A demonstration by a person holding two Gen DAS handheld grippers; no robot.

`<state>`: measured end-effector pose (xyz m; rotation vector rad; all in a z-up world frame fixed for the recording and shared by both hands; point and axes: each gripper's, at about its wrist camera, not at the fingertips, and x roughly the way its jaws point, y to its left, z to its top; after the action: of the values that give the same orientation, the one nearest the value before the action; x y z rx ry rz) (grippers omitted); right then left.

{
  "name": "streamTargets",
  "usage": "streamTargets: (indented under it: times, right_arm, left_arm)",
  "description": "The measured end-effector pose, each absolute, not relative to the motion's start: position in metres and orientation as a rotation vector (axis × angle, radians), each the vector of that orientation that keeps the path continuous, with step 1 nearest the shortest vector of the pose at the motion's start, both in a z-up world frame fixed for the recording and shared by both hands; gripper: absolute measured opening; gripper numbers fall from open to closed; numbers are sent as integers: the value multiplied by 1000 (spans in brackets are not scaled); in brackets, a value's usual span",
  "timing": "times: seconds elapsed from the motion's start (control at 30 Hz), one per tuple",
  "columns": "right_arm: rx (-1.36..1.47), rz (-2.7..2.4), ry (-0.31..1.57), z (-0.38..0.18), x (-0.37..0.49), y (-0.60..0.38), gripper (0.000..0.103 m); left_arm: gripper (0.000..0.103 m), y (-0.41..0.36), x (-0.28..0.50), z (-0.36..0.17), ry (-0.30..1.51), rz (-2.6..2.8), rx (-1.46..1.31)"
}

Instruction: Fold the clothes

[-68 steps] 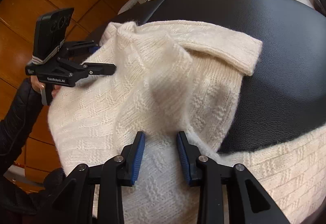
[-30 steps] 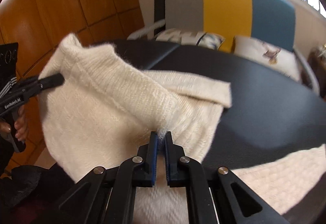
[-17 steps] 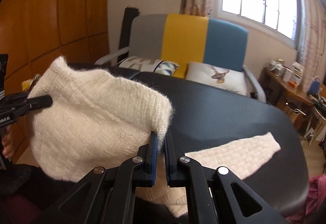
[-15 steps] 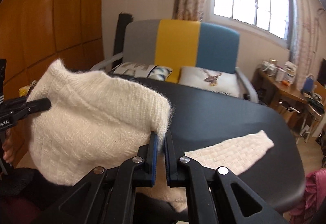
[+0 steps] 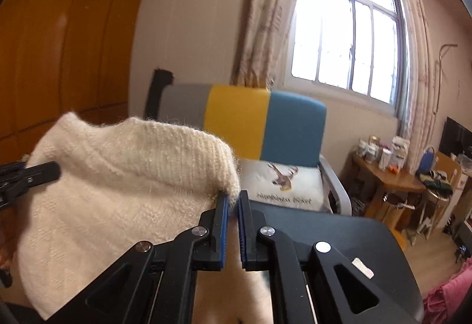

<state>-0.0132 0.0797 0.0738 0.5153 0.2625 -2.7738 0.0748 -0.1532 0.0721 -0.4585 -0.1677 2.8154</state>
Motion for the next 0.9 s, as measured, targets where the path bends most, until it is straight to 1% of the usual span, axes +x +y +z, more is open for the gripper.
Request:
streamTargets:
  times: [0.1,0.13,0.27,0.3,0.33,0.37,0.4,0.43,0.5,0.6,0.73,0.83,0.9]
  right_arm:
    - [648,-2784,240,45,-66,77,5]
    - [693,-2794,263,35,-81,75,5]
    - [884,-2852,386,-9,-137,69,5]
    - [932,-2855,375,-19,-150,71,5]
    - [999,-2849,347,-29,-164,74,5]
    - [1047,-2852,337,-40,-174,77,5]
    - [1099,-2846,348,-51,-183,78,5]
    - [1151,-2821,349,-62,-188,80,6]
    - [1217,-2788,331,-80,-195,84,6]
    - [1254,-2767,299,-91,-189,88,6]
    - [1144,-2723,286,-74,-151,85,7]
    - [1099,-2555,202,-61,-116,78,15]
    - [1089,-2450,162,-60,-95,71,16]
  left_arm:
    - [16,-147,23,49,-107,2816,-583]
    - [16,-147,6,37,-93,2790,-642]
    - [17,-147,-40,2,-152,2694,-843]
    - [20,-151,-44,0,-182,2688,-874]
    - [20,-155,-48,-2,-211,2682,-904]
    - [24,-164,-49,-2,-243,2687,-913]
    - [31,-173,-49,-1,-274,2691,-921]
    - [34,-186,-45,-2,-302,2707,-924]
    - [48,-211,-38,-6,-332,2747,-940]
    - [50,-255,-26,-35,-409,2750,-1088]
    - [50,-297,-7,-90,-500,2708,-1321]
    - [49,-312,13,-121,-655,2597,-1383]
    - [49,-311,25,-131,-697,2546,-1358]
